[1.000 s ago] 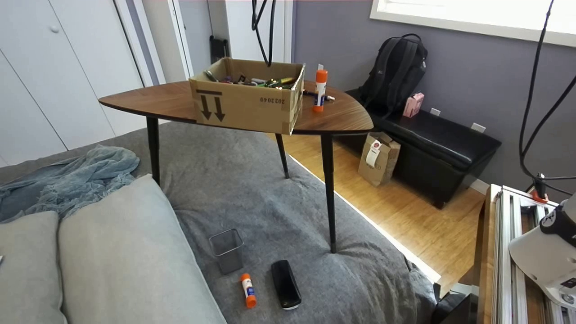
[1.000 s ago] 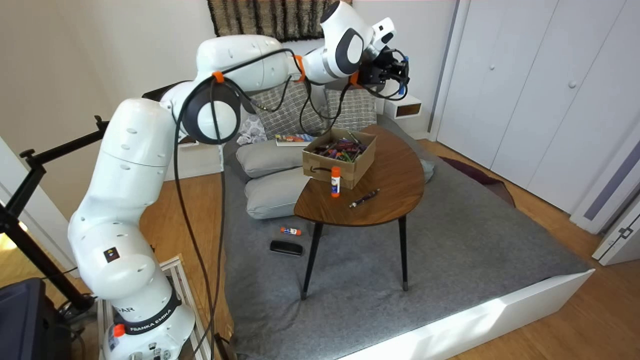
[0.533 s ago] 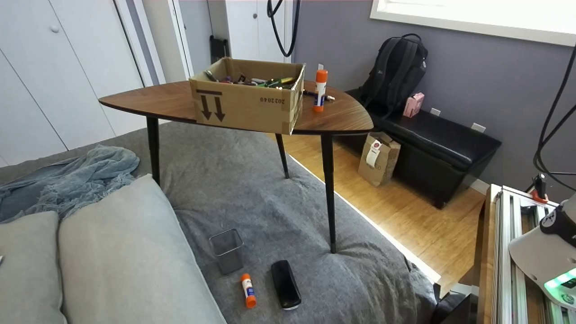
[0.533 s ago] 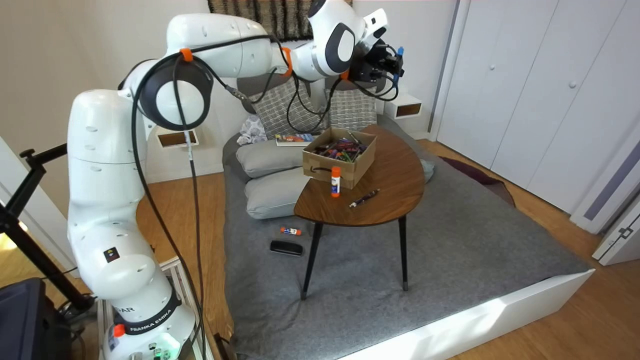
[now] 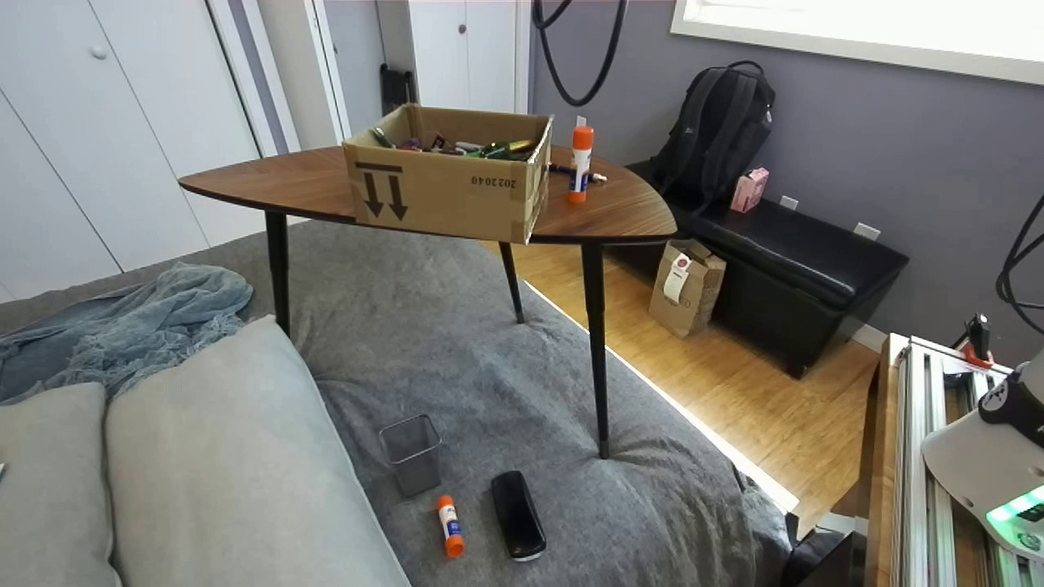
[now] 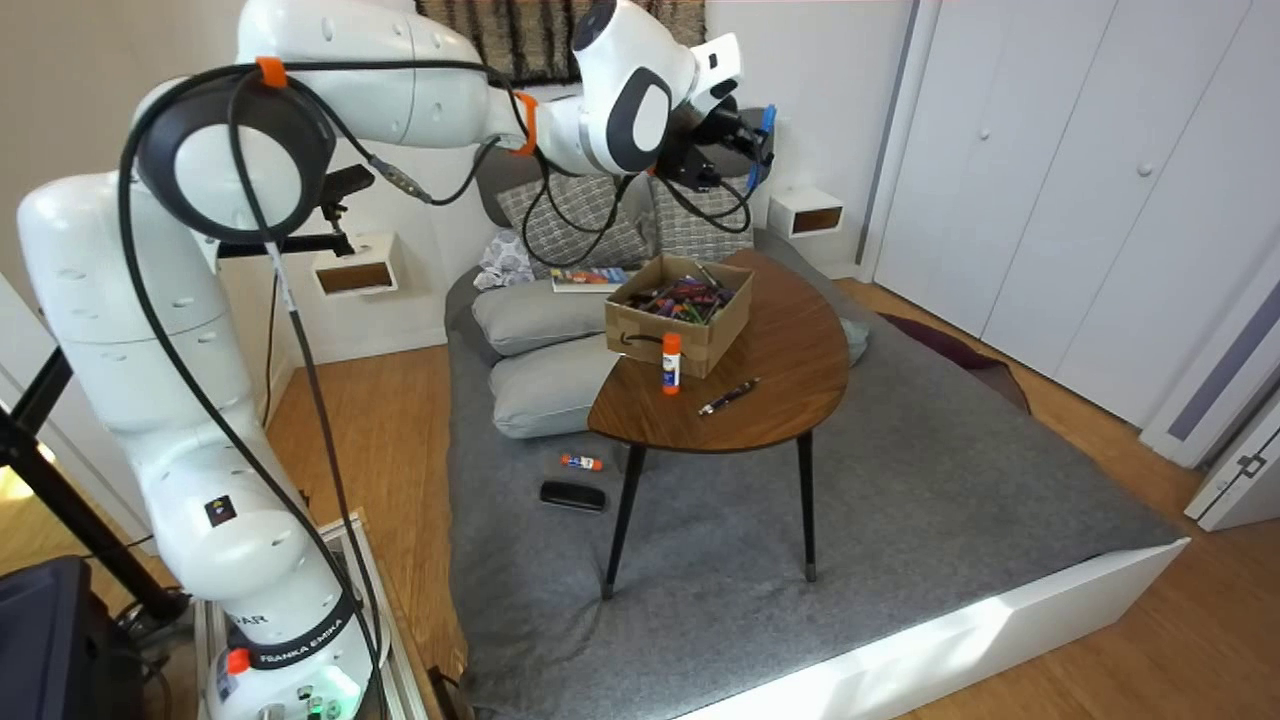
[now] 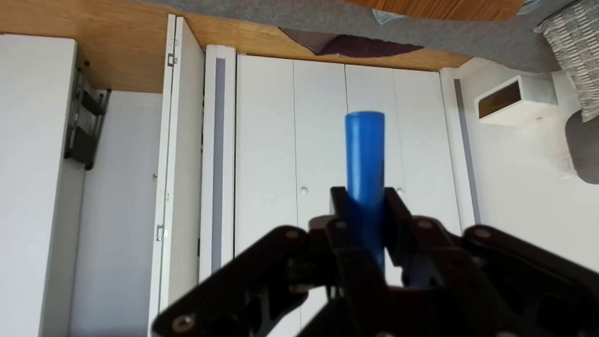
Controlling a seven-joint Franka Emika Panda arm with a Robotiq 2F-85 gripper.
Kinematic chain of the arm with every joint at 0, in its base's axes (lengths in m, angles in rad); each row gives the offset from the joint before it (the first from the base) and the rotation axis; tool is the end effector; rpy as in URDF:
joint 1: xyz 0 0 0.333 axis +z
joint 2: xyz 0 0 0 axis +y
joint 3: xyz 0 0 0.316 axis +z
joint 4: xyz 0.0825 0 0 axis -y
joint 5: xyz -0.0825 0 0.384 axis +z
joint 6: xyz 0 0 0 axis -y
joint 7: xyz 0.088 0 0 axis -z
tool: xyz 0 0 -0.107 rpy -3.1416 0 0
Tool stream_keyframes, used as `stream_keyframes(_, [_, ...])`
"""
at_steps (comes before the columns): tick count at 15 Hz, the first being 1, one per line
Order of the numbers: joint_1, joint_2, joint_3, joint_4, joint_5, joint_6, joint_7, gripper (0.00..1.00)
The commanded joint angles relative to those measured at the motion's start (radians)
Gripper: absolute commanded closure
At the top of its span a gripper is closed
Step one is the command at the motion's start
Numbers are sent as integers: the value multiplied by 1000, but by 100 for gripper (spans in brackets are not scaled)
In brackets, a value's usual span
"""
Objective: Remove the blue object from the box
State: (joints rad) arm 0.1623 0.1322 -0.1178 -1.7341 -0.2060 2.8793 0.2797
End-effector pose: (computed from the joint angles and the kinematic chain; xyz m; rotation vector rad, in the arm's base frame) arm 0.6502 0.0458 0.6197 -2.7384 0.0768 -1.5343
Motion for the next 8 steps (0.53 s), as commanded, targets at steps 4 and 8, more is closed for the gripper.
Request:
stream_keyframes(4, [3, -278, -1, -404, -19, 99, 46, 95])
stream_keyframes(8, [-33, -440, 27, -608, -124, 77, 92, 95])
